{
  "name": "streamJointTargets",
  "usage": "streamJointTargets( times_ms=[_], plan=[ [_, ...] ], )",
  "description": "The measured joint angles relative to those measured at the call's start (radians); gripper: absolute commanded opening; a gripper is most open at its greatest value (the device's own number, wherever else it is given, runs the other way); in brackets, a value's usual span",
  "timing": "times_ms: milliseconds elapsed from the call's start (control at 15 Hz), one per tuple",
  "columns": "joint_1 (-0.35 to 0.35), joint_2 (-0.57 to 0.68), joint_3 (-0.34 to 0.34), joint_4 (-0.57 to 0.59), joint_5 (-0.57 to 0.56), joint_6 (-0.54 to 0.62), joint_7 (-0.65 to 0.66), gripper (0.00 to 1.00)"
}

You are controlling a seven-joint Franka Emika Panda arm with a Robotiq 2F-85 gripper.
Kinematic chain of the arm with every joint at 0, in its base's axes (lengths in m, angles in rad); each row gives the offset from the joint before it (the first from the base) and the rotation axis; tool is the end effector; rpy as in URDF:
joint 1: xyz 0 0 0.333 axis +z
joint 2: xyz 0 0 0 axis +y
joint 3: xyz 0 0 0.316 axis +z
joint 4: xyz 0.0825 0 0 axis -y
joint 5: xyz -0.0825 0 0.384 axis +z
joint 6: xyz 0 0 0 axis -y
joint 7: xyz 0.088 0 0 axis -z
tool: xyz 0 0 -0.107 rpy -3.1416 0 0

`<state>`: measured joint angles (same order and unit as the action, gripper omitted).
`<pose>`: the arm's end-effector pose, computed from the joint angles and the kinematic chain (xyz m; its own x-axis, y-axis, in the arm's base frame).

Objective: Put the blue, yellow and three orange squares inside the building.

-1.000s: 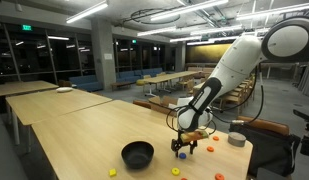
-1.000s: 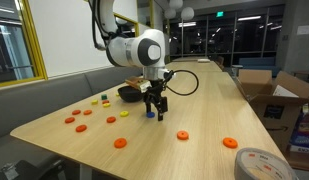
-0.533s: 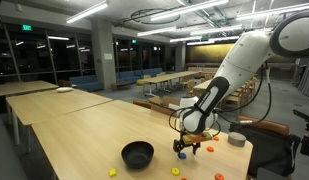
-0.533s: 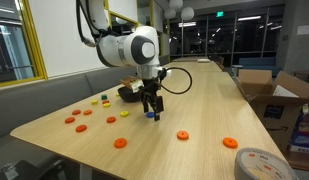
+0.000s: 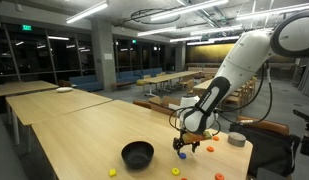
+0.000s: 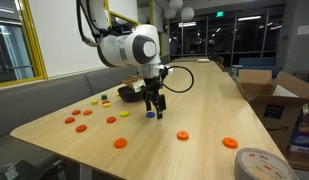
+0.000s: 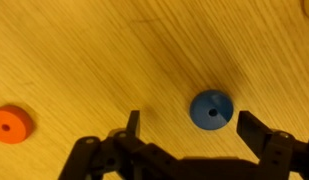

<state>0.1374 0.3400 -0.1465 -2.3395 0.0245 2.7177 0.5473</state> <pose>0.5207 -0.0080 0.1948 0.8412 -0.5379 0.0559 -0.5392 -0.8421 0.0101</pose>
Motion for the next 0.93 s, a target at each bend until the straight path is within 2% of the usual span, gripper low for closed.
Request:
streamJointTargets(
  times_ms=[933],
  plan=[
    [-0.043, 0.022, 0.076, 0.047, 0.118, -0.024, -0.061, 1.0]
  ],
)
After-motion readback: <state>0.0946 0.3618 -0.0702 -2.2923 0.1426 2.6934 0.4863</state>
